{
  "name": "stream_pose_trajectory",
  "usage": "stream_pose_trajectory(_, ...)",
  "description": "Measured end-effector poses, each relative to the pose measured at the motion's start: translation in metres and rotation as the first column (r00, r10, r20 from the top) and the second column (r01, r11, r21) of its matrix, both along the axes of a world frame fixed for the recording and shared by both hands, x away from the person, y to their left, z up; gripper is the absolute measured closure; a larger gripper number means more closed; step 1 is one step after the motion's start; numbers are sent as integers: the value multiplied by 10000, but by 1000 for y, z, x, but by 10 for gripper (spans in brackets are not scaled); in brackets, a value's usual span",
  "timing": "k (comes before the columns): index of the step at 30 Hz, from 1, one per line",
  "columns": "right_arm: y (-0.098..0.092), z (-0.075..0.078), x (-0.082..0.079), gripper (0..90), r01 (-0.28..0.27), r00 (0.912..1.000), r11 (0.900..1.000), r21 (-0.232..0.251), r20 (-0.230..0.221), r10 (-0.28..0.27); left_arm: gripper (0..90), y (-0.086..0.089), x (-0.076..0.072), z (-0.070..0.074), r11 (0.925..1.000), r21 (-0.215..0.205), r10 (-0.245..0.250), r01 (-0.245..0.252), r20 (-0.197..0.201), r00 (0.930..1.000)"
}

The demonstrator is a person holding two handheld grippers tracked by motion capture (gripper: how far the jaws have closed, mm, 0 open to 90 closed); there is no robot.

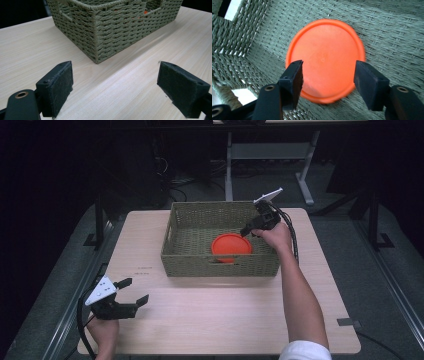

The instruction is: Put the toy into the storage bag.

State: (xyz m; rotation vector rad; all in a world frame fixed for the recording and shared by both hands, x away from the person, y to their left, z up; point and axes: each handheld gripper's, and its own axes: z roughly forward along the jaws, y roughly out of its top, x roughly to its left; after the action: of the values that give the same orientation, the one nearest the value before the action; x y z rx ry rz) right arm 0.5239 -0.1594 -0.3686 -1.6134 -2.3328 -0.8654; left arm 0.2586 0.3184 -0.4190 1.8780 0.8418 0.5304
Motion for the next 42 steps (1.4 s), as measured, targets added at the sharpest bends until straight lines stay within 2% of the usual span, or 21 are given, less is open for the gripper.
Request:
stream_pose_trajectory(23, 4, 25, -20, 322, -535, 9968, 9980, 339, 620, 513, 126, -3, 0, 0, 9999, 27, -122, 123, -66, 9999)
stream_pose_trajectory(33, 2, 30, -29, 304, -730, 9941, 9957, 566, 839, 681, 126, 0, 1, -1, 10000, -76, -13, 12, -117, 9999)
stream_pose_trajectory(42, -5, 33, -39, 285, -907, 9925, 9924, 826, 891, 833, 126, 0, 1, -1, 10000, 10, -69, 69, -109, 9999)
